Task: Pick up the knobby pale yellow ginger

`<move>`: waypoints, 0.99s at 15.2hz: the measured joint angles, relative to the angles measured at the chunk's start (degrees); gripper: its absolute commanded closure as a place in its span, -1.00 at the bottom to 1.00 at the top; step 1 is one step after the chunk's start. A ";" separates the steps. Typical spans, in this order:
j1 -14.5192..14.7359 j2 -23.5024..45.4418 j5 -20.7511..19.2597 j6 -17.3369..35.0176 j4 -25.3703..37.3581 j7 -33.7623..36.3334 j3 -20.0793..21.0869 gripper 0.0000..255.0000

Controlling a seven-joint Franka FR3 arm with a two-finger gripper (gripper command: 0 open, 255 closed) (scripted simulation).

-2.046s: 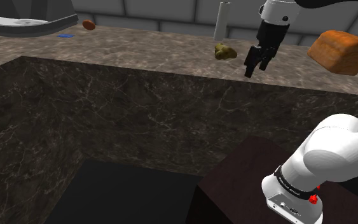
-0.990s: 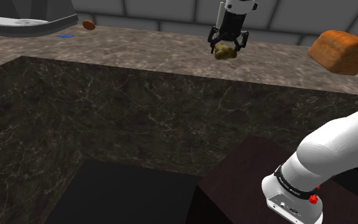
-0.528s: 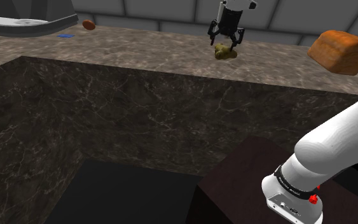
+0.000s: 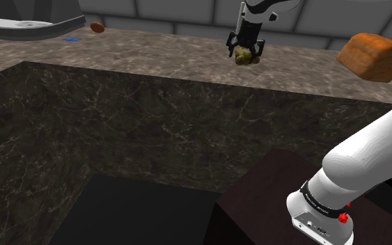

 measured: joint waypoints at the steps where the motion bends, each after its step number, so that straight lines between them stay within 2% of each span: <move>1: -0.01 0.03 0.00 0.12 -0.08 -0.01 -0.01 1.00; 10: 0.00 -0.01 0.02 0.29 -0.22 -0.03 0.01 1.00; 15: -0.05 -0.01 0.01 -2.78 2.81 -0.13 -0.06 1.00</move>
